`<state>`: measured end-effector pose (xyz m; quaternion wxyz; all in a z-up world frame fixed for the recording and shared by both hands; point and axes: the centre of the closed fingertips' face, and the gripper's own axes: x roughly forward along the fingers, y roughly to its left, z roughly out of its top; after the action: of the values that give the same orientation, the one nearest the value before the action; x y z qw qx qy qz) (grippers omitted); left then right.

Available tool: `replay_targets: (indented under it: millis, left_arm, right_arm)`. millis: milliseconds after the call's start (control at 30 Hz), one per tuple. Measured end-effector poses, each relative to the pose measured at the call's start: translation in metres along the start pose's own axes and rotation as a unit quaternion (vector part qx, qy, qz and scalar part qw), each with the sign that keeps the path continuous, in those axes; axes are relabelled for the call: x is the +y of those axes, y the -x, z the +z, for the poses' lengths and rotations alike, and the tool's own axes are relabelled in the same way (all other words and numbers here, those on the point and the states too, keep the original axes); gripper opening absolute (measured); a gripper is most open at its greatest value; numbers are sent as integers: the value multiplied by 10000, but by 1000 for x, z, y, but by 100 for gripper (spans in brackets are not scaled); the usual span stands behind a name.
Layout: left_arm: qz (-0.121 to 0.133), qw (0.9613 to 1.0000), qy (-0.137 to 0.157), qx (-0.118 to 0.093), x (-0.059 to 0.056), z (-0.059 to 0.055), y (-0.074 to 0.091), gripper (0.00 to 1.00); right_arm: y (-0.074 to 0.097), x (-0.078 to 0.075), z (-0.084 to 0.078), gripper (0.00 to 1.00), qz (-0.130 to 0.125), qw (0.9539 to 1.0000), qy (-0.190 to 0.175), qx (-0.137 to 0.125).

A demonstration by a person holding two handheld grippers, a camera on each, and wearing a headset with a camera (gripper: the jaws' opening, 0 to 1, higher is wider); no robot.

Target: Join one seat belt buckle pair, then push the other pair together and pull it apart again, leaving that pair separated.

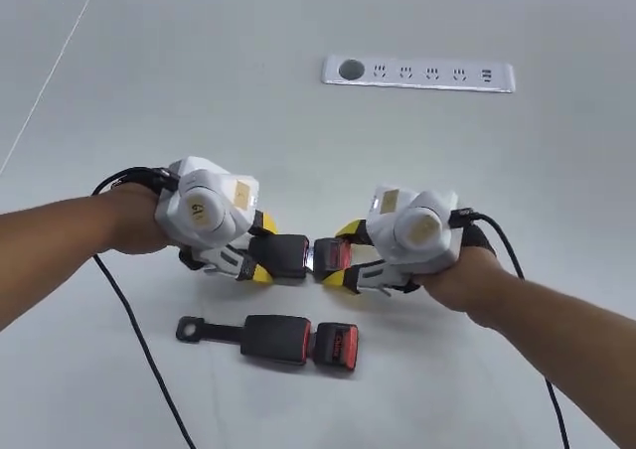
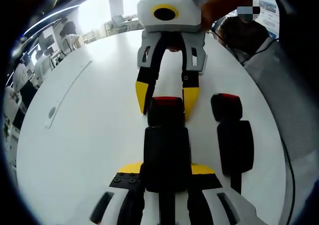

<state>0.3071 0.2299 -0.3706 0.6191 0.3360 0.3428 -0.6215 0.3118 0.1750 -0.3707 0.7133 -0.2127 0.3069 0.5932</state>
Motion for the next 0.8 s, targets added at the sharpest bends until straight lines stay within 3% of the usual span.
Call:
replay_targets:
  millis: [667,800]
  left_arm:
    - [44,9998,164,-66,1,-4,-2,34]
    - [40,9999,117,22,0,-2,-2,34]
  right_arm:
    - [-2,0,-1,36,-433,9984,10,376]
    - [-2,0,-2,36,-483,9980,-48,416]
